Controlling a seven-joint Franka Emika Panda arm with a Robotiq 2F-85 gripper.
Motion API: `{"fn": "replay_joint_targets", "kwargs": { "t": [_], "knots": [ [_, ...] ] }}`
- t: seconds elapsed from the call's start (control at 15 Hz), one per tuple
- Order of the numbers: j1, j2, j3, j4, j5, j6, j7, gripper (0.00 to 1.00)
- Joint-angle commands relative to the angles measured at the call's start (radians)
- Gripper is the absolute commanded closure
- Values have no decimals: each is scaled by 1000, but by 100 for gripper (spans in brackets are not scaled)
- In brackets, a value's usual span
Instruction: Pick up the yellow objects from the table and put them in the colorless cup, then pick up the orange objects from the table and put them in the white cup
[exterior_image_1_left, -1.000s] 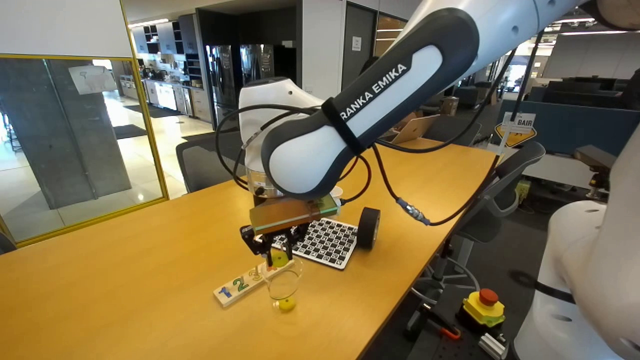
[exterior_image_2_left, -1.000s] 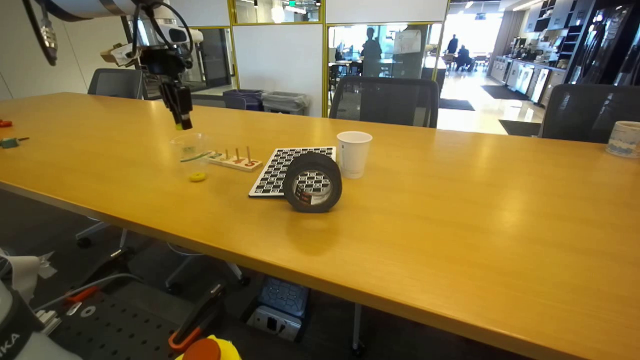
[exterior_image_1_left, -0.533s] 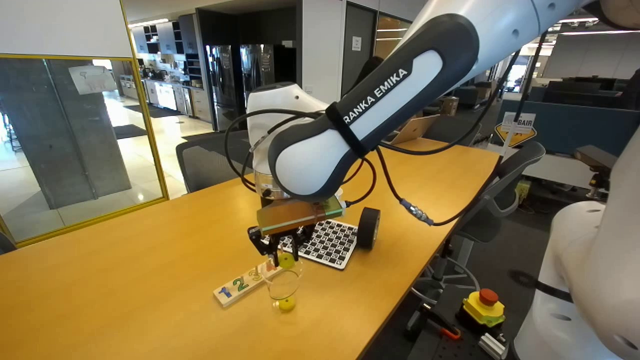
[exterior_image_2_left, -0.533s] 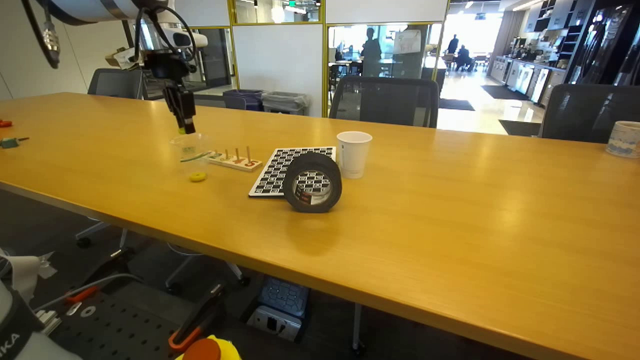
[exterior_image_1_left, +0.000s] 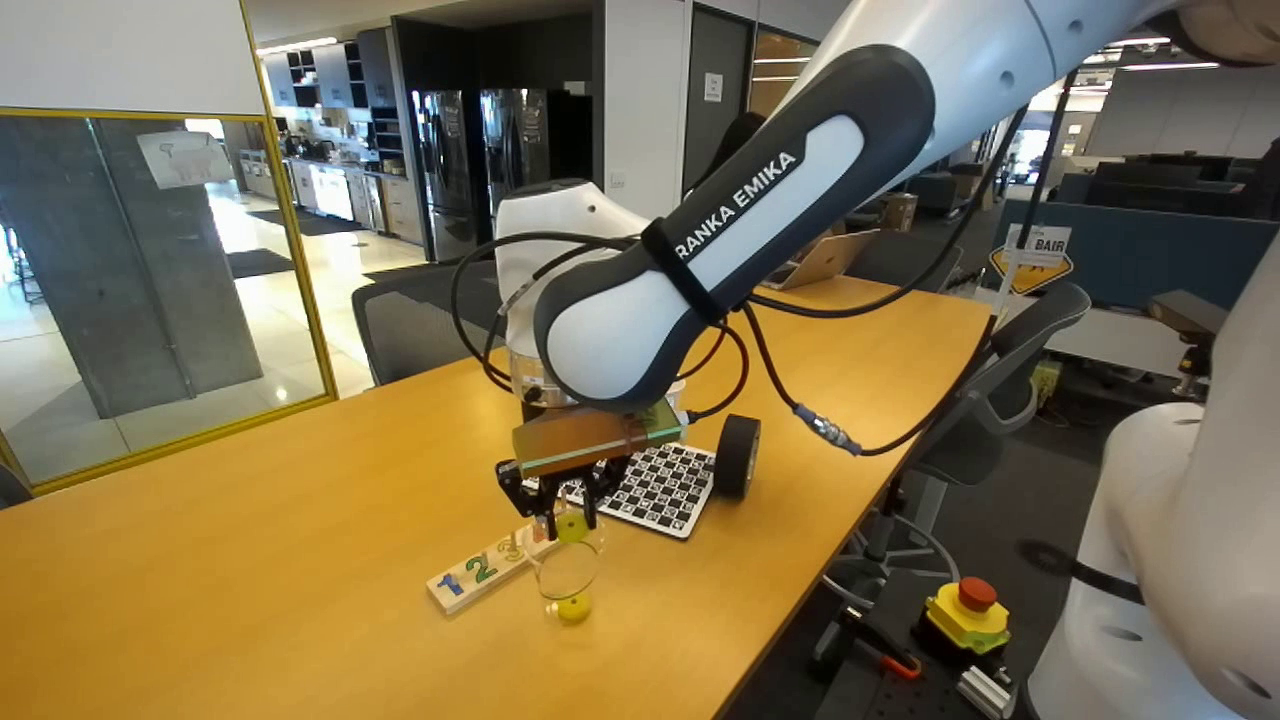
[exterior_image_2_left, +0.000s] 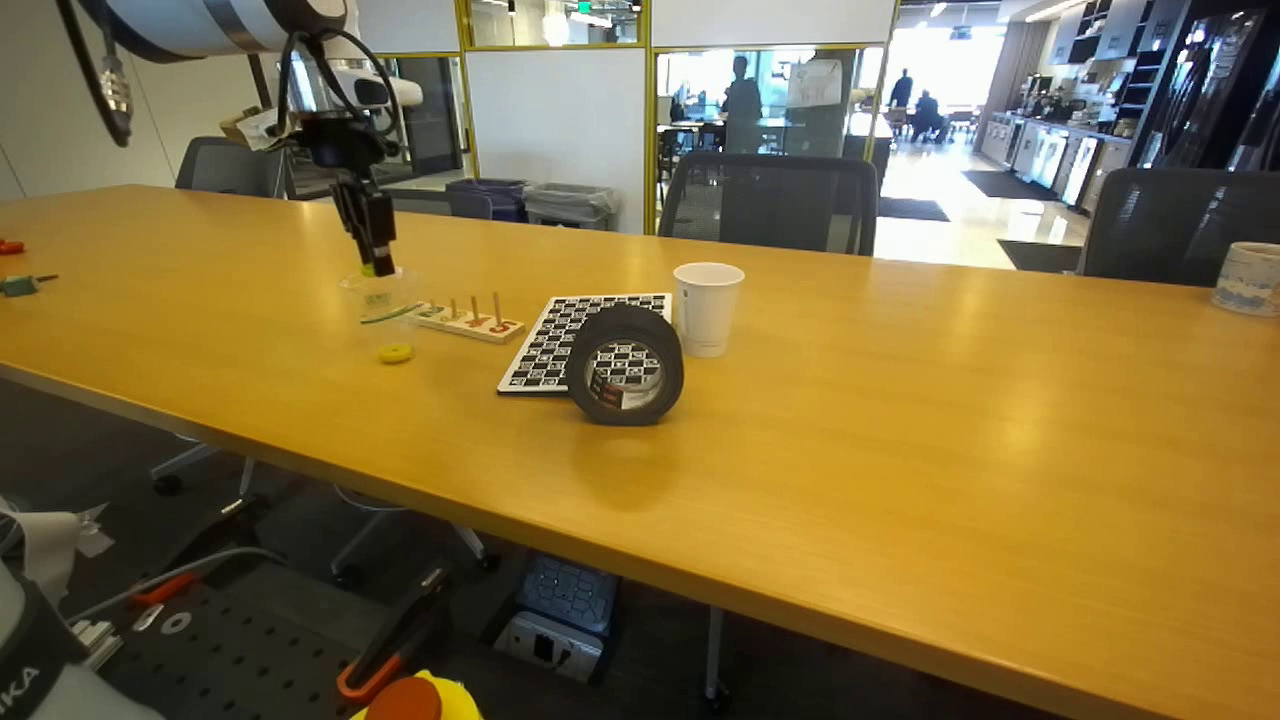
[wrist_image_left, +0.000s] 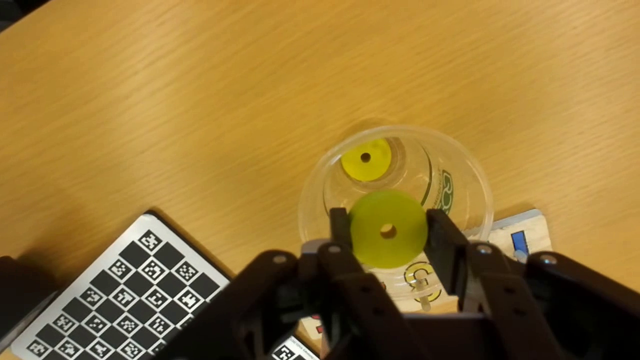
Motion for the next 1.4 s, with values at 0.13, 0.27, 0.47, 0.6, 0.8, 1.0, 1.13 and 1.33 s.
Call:
{"fn": "replay_joint_targets", "kwargs": {
  "t": [0.13,0.27,0.47,0.6,0.8,1.0,1.13,1.33],
  "knots": [
    [-16,-6,19,6,20,14,-1,19],
    [-21,-35,14,-6,24,3,-15,4],
    [-38,-145,4,-27,25,-96,-62,0],
    [-55,-243,0,-40,22,-189,-86,0],
    [-70,-397,-5,-52,17,-374,-232,0],
    [-77,-570,-16,-79,11,-527,-415,0],
    [-33,-690,-63,-109,-21,-600,-521,0],
    [-66,-855,-63,-156,-7,-662,-667,0]
  ]
}}
